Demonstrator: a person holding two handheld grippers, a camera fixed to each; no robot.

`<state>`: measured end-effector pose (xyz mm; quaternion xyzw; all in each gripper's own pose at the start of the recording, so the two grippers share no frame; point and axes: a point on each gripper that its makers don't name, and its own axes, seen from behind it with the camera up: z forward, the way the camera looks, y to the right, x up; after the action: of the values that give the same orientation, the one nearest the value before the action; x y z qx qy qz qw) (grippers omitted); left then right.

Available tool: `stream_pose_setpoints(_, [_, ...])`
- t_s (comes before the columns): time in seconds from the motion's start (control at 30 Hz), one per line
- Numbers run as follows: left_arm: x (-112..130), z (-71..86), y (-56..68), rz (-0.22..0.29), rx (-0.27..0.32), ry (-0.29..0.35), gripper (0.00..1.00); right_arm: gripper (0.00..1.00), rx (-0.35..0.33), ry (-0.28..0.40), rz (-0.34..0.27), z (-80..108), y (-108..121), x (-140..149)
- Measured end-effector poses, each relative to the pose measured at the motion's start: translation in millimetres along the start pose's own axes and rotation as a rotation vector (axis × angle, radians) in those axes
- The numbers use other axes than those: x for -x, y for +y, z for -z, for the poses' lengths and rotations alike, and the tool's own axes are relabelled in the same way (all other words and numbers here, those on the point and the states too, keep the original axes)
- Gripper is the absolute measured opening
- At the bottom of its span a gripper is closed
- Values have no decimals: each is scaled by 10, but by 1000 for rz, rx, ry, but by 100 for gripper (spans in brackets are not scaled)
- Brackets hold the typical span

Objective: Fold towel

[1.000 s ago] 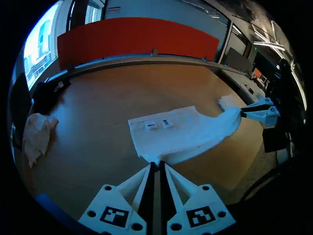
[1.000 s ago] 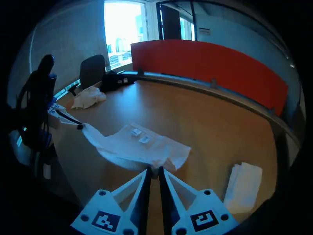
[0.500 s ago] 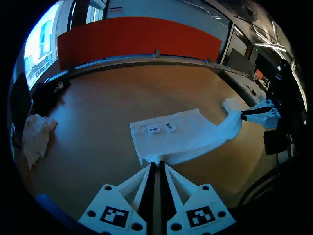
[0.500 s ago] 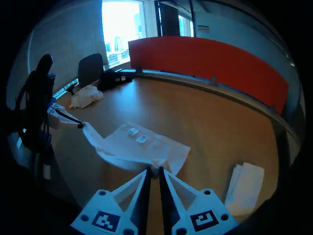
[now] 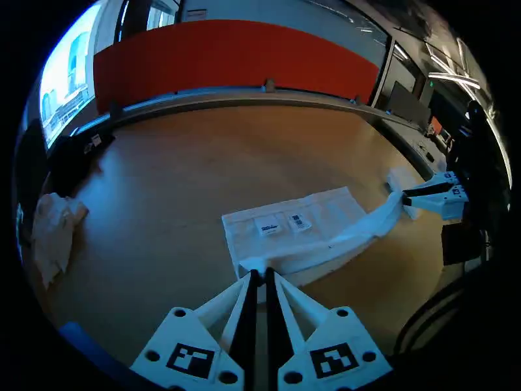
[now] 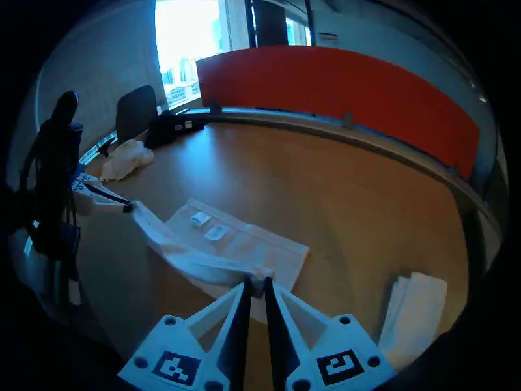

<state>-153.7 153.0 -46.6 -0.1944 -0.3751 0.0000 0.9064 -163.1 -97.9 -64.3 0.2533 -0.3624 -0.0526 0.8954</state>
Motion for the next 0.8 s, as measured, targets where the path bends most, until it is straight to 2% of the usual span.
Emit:
stream_pose_setpoints(0.4, [51,-265,-58,14,9,-18,9,15,17,-35,-11,-217,74,124])
stream_pose_setpoints(0.8, [18,-636,-162,41,-1,-13,11,16,54,-48,-47,-593,241,136])
